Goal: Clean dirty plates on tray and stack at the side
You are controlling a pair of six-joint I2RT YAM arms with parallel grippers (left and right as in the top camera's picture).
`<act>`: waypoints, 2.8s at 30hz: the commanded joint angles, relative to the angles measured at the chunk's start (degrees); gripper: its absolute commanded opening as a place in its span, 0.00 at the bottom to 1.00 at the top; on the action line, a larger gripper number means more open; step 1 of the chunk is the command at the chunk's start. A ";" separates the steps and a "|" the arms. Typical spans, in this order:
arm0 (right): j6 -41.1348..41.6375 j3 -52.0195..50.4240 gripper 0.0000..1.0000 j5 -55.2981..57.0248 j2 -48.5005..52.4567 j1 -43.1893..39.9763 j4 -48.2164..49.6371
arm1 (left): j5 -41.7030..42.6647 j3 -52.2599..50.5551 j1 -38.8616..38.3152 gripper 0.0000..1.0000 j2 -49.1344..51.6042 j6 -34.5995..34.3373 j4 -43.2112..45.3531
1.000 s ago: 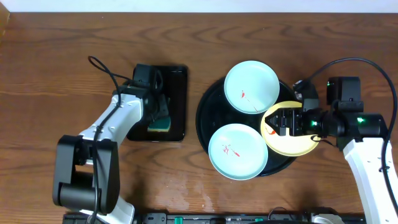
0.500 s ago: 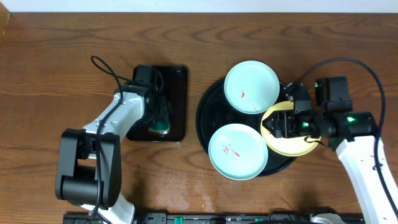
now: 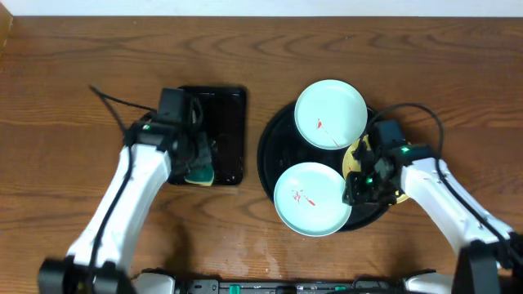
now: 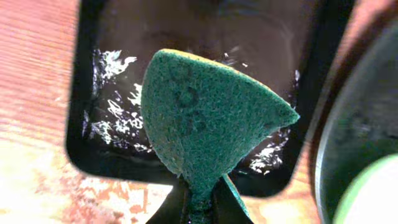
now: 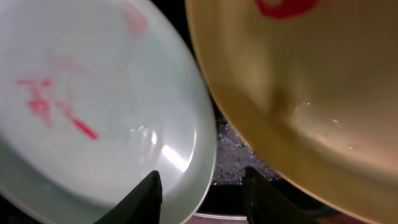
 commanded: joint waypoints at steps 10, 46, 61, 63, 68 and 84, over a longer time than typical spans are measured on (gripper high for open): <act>10.60 -1.62 0.01 0.28 4.61 1.33 16.00 | 8.00 1.81 0.02 0.08 -7.87 0.50 -0.74; 7.69 -1.64 0.01 9.66 4.61 8.74 20.50 | 14.10 0.15 -30.82 0.07 28.61 -23.12 35.78; 7.69 -1.64 0.01 10.10 4.61 8.74 20.46 | -20.26 5.38 -26.80 0.07 28.11 -20.09 10.45; 7.69 -1.64 0.01 10.12 4.61 8.74 20.37 | -20.20 5.38 -26.86 0.07 28.11 -20.09 10.40; 7.67 -1.64 0.01 10.10 4.61 8.74 20.22 | -7.37 5.35 -27.23 0.08 28.17 -20.11 14.99; 3.82 -1.64 0.01 10.10 4.61 8.74 21.07 | 13.44 5.25 -32.59 0.08 29.64 -23.32 34.40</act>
